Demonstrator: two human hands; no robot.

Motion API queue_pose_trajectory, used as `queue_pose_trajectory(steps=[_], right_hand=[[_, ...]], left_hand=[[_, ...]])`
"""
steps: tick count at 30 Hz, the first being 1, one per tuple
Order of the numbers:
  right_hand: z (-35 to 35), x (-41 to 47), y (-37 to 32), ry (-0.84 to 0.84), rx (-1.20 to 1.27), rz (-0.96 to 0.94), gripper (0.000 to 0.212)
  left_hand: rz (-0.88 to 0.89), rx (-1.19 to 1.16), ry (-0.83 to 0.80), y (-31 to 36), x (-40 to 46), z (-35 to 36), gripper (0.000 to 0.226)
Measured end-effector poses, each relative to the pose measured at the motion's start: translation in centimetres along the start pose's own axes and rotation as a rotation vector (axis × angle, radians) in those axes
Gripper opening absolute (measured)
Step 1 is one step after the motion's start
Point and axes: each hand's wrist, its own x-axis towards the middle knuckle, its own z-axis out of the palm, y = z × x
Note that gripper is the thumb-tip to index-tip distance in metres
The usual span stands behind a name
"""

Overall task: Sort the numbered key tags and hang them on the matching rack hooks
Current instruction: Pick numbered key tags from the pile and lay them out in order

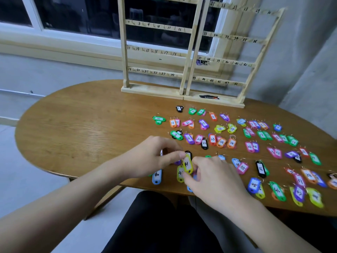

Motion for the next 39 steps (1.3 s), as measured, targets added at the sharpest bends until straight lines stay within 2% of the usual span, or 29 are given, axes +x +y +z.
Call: queue_pose_trajectory(steps=[6, 13, 16, 24, 35, 39], right_hand=[[0.9, 0.1, 0.1, 0.028, -0.012, -0.017, 0.040], [0.4, 0.6, 1.0, -0.011, 0.047, 0.019, 0.033], [0.5, 1.0, 1.5, -0.013, 0.061, 0.042, 0.030], [0.9, 2.9, 2.8, 0.021, 0.042, 0.053, 0.029], [1.0, 14.7, 6.0, 0.093, 0.109, 0.084, 0.025], [0.7, 21.0, 7.3, 0.065, 0.112, 0.041, 0.018]], left_hand=[[0.001, -0.012, 0.035, -0.8, -0.1, 1.0, 0.011], [-0.006, 0.251, -0.012, -1.8, 0.2, 1.4, 0.019], [0.056, 0.364, -0.010, -2.3, 0.5, 1.8, 0.019], [0.037, 0.405, 0.112, -4.0, 1.6, 1.4, 0.009], [-0.226, 0.274, 0.239, -9.1, 8.0, -3.0, 0.008], [-0.242, 0.292, 0.235, -11.1, 13.3, -5.0, 0.007]])
